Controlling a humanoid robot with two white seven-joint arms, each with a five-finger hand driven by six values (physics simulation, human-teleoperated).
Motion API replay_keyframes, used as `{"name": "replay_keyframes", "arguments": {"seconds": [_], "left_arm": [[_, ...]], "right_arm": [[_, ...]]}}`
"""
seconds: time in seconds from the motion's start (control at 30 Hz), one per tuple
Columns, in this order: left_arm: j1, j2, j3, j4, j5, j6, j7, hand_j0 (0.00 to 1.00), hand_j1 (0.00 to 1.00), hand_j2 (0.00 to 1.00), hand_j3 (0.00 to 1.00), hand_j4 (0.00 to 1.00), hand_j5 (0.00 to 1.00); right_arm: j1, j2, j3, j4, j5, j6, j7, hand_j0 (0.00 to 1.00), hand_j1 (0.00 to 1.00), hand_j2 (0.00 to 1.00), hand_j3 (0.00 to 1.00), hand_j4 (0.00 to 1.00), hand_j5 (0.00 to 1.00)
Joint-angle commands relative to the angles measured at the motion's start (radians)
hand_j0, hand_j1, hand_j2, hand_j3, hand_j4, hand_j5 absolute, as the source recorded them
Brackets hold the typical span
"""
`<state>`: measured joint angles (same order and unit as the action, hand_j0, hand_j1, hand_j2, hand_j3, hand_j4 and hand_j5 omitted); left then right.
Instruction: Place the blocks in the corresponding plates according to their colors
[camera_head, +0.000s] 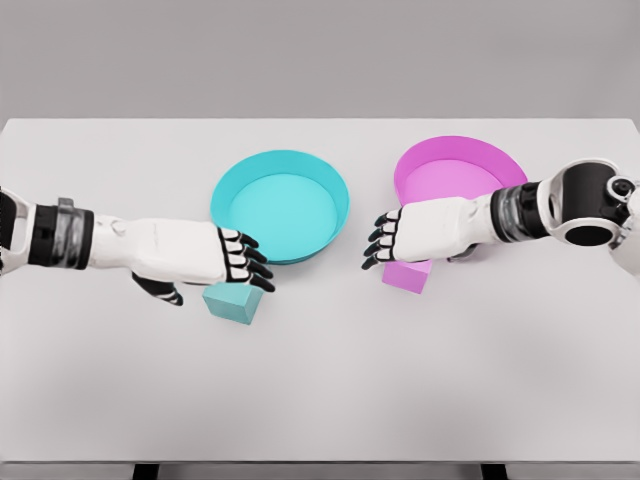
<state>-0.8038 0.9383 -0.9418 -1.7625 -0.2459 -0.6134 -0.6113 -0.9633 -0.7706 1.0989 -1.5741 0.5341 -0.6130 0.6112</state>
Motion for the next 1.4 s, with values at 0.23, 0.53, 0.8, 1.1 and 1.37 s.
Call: {"name": "replay_keyframes", "arguments": {"seconds": [0.23, 0.53, 0.8, 1.1, 1.37], "left_arm": [[0.006, -0.016, -0.012, 0.002, -0.032, 0.003, 0.0, 1.0, 1.0, 1.0, 1.0, 1.0, 1.0], [0.018, -0.015, -0.009, 0.011, -0.033, 0.003, 0.0, 1.0, 1.0, 1.0, 1.0, 1.0, 1.0], [0.018, -0.018, -0.003, 0.057, -0.03, 0.003, 0.0, 1.0, 1.0, 1.0, 1.0, 1.0, 1.0], [0.02, -0.058, -0.002, 0.101, -0.023, 0.003, 0.0, 1.0, 1.0, 1.0, 1.0, 1.0, 1.0], [0.029, -0.062, -0.003, 0.101, -0.023, 0.003, 0.0, 1.0, 1.0, 1.0, 1.0, 1.0, 1.0]], "right_arm": [[-0.002, 0.011, -0.001, 0.022, 0.014, 0.002, 0.0, 1.0, 1.0, 1.0, 1.0, 1.0, 1.0], [0.0, 0.022, 0.01, 0.022, 0.02, 0.002, 0.0, 1.0, 1.0, 1.0, 1.0, 1.0, 1.0], [0.0, 0.025, 0.012, 0.029, 0.021, 0.002, 0.0, 1.0, 1.0, 1.0, 1.0, 1.0, 1.0], [0.0, 0.025, 0.012, 0.029, 0.033, 0.002, 0.0, 0.87, 0.87, 0.87, 0.87, 0.87, 0.87], [-0.002, 0.027, 0.01, 0.028, 0.03, 0.002, 0.0, 0.68, 0.68, 0.68, 0.68, 0.68, 0.68]]}}
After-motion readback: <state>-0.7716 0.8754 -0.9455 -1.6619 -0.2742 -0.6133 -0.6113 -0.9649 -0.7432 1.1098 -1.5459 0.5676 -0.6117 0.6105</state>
